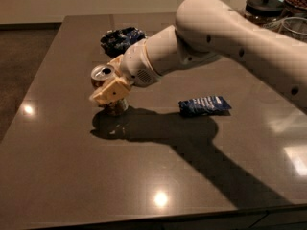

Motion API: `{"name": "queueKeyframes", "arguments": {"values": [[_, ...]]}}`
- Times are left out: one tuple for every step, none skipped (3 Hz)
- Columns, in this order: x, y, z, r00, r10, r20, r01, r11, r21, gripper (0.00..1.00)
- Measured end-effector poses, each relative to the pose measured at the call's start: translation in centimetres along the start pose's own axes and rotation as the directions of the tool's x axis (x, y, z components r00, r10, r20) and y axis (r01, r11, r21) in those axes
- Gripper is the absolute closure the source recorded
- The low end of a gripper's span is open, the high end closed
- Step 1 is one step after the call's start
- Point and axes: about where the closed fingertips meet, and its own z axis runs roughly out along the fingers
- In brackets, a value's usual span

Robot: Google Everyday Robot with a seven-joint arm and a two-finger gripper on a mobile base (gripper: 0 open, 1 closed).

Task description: Knock orange can over

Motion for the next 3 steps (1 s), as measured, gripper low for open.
{"name": "queueKeyframes", "arguments": {"values": [[-1.0,-0.5,-1.3,0.992,-0.061,-0.107,0.062,0.9981,0.006,0.95],[-1.6,-1.0,-2.1,0.962,-0.119,-0.244,0.121,0.9926,-0.007,1.0],[-0.8,-1.7,-1.7,0.872,-0.204,-0.444,0.197,0.9784,-0.062,1.0]]}}
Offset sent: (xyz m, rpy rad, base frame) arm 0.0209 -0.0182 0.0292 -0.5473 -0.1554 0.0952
